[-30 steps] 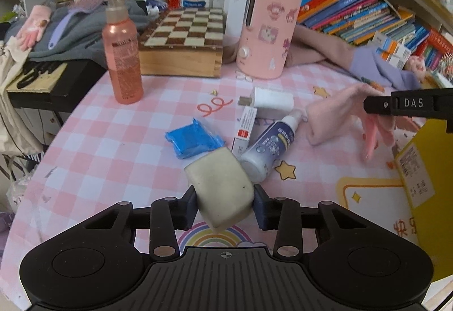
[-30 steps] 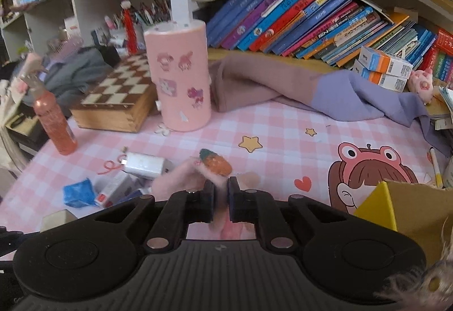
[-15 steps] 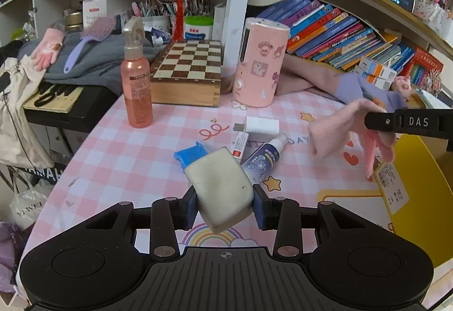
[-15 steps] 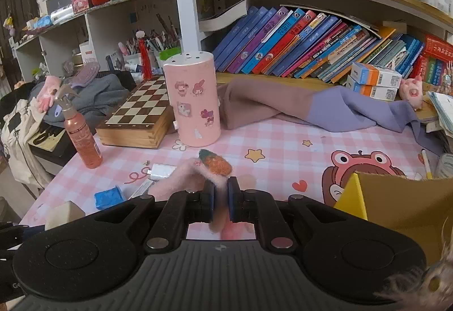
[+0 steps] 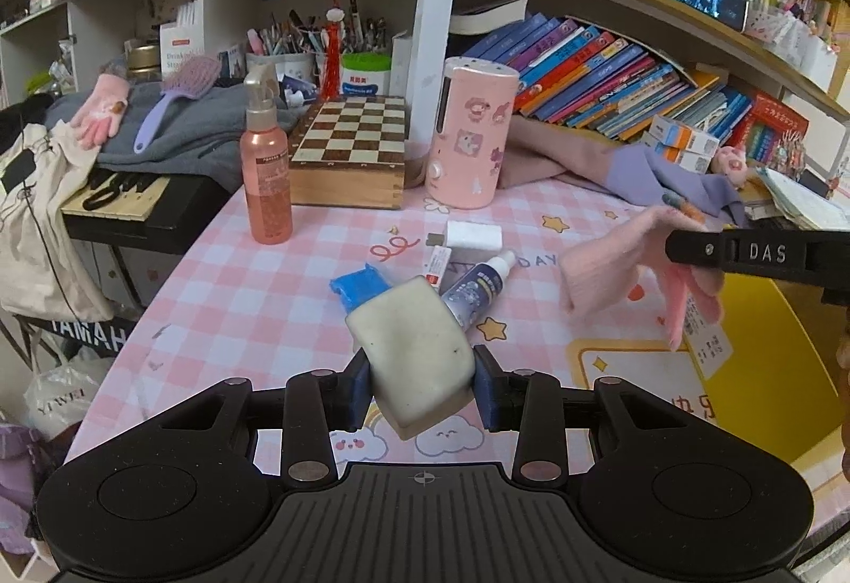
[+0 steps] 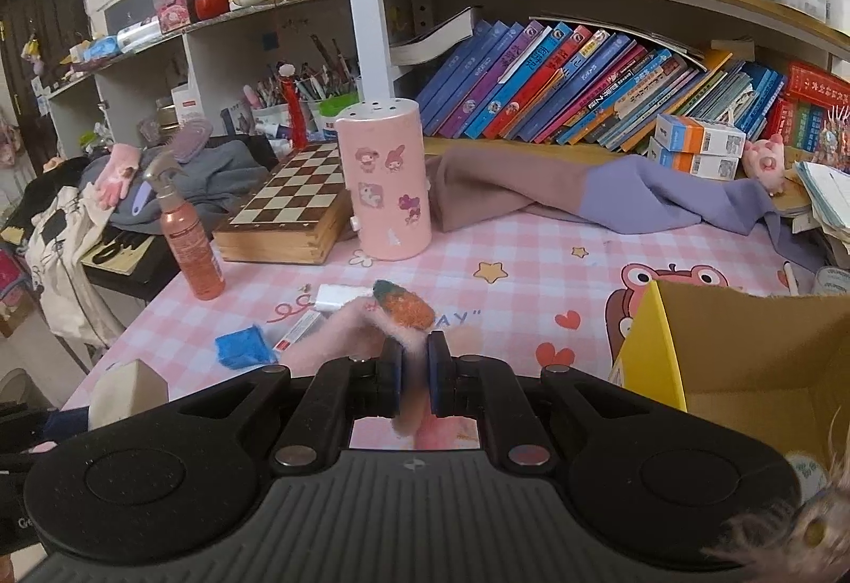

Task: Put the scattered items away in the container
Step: 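Lift the sponge in the left tool while the right tool carries the pink glove toward the yellow box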

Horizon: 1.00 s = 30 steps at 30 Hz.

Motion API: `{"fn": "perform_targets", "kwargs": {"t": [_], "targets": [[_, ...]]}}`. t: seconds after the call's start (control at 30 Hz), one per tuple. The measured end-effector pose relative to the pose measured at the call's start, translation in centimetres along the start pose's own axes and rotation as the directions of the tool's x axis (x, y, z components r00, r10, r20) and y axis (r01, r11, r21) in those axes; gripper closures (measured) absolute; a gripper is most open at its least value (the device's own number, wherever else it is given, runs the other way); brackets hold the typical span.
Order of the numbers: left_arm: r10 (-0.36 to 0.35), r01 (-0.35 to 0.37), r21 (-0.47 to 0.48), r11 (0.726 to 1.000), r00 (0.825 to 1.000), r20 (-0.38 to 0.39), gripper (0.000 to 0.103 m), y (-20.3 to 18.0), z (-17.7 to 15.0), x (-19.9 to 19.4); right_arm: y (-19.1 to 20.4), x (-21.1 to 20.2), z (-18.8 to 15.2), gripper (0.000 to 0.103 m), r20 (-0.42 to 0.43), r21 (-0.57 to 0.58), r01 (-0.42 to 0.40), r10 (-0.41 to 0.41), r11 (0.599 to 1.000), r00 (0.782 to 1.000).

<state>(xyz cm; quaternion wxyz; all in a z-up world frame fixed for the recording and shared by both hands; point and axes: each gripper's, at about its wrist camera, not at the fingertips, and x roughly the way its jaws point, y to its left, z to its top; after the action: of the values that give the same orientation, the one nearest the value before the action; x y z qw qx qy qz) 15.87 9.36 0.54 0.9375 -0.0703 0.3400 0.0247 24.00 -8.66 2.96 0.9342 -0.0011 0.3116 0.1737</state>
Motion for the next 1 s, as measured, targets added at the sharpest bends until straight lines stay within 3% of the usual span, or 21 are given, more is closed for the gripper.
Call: {"fn": "perform_targets", "kwargs": {"t": [0.6,1.0], "targets": [[-0.042,0.039,0.06,0.997,0.998,0.052,0.067,-0.8,-2.3,-6.3,1.3,-6.4,-4.3,0.094,-0.009,0.017,-0.045,0.046,0.999,0.999],[-0.066,0.062,0.085,0.994,0.997,0.046,0.067,-0.6,-5.2,-10.1,3.5,-10.4,-8.2,0.094,-0.026,0.034,-0.054,0.055,0.998,0.998]]}}
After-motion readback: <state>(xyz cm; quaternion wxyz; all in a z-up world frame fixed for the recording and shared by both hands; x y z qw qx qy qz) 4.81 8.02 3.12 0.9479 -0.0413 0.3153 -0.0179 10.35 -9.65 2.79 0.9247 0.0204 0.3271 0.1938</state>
